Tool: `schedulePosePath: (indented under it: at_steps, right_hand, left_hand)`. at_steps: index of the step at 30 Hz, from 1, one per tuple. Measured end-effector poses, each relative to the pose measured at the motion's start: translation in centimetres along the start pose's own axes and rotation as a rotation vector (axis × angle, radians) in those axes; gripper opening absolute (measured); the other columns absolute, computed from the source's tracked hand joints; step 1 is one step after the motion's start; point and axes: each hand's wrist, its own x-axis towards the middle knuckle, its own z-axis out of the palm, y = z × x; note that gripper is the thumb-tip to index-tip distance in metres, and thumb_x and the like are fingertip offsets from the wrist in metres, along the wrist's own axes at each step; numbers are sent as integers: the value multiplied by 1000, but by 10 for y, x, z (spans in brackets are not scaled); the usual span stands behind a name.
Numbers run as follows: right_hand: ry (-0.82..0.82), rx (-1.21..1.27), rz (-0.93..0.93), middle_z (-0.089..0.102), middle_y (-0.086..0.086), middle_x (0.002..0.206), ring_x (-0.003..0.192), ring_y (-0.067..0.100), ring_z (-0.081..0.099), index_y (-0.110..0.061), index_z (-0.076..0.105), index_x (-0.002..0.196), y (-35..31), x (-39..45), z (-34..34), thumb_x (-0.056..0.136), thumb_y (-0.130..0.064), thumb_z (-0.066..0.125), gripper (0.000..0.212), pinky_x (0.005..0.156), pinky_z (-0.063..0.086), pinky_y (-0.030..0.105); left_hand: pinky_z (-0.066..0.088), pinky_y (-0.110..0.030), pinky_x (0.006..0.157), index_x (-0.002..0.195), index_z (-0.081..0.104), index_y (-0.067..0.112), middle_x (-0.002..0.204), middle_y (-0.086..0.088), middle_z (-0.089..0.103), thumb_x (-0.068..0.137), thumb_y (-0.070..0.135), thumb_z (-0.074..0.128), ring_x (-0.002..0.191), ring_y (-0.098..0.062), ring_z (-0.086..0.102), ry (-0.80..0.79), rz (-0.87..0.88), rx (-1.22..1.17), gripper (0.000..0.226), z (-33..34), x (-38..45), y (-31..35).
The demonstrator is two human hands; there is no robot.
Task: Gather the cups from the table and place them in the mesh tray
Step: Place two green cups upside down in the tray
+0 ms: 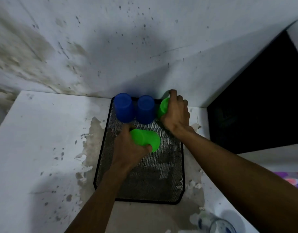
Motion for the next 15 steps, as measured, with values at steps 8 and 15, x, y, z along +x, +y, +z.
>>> schedulePosePath:
  at_steps: [8,15]
  right_hand:
    - [-74,65,7,55,20,118,108,41,53,-16,27,136,4,2,-10,66,-7,76,86,78,50,44]
    - [-104,106,24,50,18,121,110,40,53,-20,26,136,12,-2,-21,66,-4,74,86,83,51,47]
  left_hand:
    - [52,-33,70,115,48,14,107,-5,58,54,18,87,92,-24,59,41,91,8,72,26,1,4]
    - [43,-12,64,113,53,11,102,-1,60,56,14,88,87,-17,59,52,159,-26,67,40,1,11]
